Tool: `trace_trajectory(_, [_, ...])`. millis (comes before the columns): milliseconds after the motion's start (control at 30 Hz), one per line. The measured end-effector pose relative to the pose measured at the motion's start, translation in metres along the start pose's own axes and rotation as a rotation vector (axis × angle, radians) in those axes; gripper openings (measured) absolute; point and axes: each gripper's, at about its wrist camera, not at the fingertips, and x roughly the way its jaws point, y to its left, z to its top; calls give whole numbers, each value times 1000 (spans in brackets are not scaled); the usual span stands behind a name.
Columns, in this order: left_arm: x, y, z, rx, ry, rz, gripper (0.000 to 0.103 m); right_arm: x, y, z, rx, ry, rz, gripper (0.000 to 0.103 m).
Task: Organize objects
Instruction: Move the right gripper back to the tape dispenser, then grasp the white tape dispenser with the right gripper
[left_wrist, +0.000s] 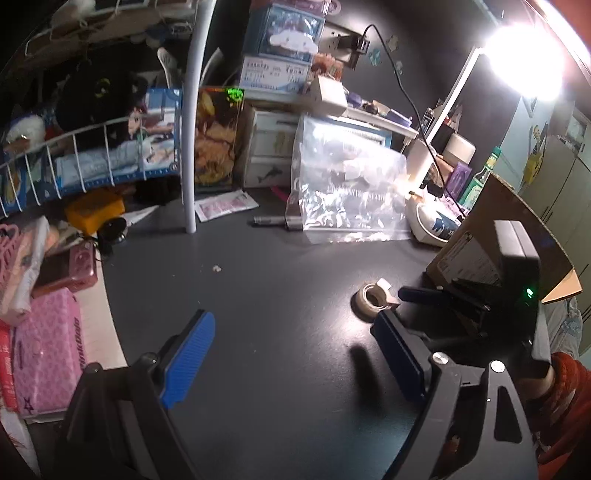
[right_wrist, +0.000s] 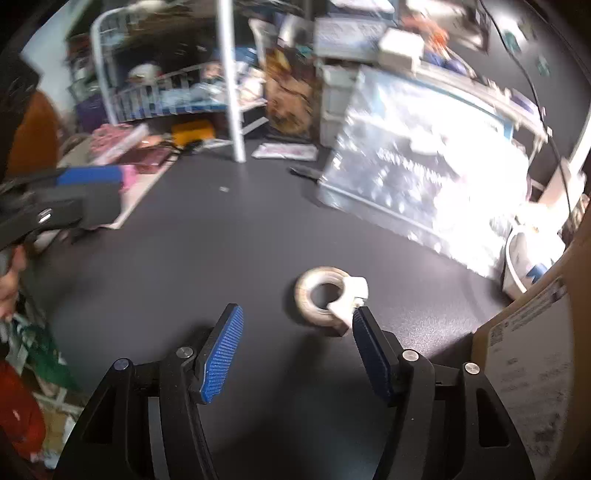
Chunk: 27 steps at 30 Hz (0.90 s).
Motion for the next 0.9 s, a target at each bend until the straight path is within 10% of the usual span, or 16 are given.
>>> trace_trajectory(500, [10, -7, 5, 11, 27, -26, 86, 16, -1, 4, -28, 2, -13, 36])
trace_trajectory(733, [-7, -27, 9, 47, 28, -199, 86, -29, 29, 5, -117, -78, 122, 36])
trace_trajectory(900, [-23, -51, 13, 106, 43, -273, 58, -75, 52, 10, -189, -158, 184, 36])
